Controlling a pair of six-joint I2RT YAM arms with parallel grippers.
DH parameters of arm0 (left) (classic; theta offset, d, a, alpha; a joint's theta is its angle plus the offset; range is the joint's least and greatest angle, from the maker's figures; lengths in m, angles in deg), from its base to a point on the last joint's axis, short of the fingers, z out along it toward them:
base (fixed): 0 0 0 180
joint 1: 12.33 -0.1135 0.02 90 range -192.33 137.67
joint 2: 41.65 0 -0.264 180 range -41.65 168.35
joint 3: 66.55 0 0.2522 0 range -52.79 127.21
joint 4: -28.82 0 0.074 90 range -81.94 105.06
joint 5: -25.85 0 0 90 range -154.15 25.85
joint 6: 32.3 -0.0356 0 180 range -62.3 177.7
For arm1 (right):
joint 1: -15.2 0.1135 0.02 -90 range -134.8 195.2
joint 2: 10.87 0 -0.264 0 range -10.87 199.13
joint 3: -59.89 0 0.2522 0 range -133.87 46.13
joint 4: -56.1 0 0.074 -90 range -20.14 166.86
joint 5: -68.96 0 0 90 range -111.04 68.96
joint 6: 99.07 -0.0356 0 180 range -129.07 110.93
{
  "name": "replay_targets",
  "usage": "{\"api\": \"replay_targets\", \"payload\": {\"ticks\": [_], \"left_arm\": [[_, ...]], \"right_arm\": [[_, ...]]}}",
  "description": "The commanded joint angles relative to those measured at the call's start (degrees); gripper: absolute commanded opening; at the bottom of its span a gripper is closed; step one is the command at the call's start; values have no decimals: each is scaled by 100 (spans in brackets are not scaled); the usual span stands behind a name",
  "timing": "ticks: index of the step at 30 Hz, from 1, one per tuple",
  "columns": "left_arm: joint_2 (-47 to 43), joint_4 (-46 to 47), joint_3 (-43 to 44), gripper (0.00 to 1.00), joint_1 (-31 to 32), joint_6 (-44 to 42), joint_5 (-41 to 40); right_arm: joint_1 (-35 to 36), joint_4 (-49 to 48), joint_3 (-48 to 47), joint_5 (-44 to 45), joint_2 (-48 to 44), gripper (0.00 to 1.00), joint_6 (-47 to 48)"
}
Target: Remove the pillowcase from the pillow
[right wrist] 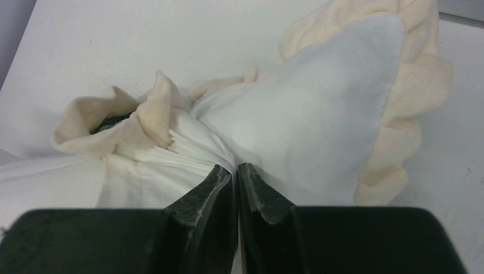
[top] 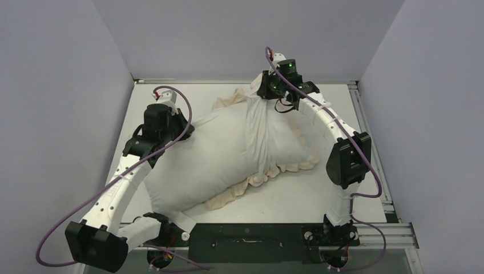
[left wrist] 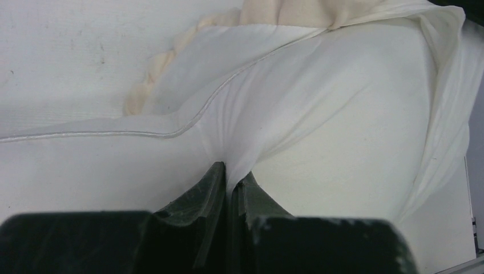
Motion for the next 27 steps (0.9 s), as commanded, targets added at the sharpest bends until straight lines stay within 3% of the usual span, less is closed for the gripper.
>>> {"api": "replay_targets", "payload": {"ticks": [1,8,13,18,27], "left_arm": [[348,-623,571,7,-241,-359,-664],[467,-780,873,46,-39,-510,-895],[403,-930,1133,75,910,-898,-1631],[438,-1141,1388,88,1929,-1201,-2266],[968,-1318,1434,96,3393,-1359,-2756]], "right_arm": [[-473,-993,106,43,-323,17,-156],[-395,-1203,673,-237,-857,44,-283],[-273,-1297,1259,-138,-1399,58,-373],[-65,-1219,1799,138,-1850,70,-326],[232,-922,2793,283,-2558,88,-174]]}}
